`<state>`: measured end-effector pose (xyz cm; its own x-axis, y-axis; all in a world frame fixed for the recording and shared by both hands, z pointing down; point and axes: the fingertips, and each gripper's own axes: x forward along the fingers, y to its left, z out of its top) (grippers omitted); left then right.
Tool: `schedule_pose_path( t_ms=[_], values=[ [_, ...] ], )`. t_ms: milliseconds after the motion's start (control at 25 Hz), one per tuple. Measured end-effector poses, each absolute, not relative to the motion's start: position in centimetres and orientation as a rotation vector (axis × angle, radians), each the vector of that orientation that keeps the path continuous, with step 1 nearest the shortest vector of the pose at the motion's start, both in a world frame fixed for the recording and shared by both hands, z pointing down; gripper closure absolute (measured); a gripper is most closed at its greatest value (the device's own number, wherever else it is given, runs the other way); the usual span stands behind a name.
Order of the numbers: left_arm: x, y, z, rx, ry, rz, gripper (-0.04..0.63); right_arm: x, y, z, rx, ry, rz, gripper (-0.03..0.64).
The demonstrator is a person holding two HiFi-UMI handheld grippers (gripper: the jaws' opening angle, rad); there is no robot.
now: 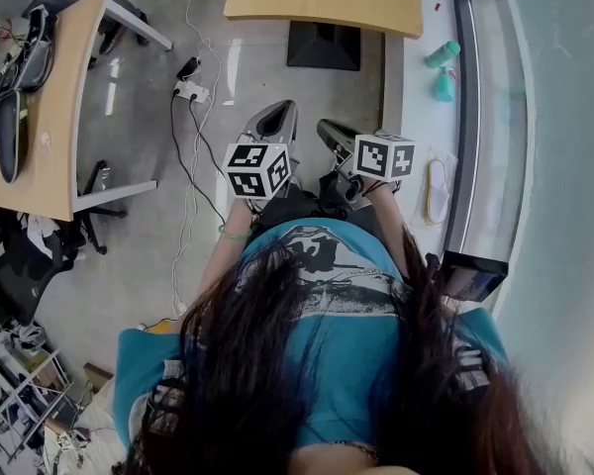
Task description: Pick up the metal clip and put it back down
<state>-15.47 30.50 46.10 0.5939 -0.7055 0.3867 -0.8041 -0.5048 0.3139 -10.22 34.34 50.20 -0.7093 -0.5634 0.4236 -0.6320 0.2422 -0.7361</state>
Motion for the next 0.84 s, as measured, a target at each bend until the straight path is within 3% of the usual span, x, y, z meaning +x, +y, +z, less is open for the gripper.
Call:
schedule_pose_path(
  t_ms=[840],
  values=[
    [-20.9, 31.9, 45.8, 2.391, -1.152, 0.262, 0.592, -16.1, 36.2, 49.6, 1.211, -2.408, 1.447, 0.595]
  ],
)
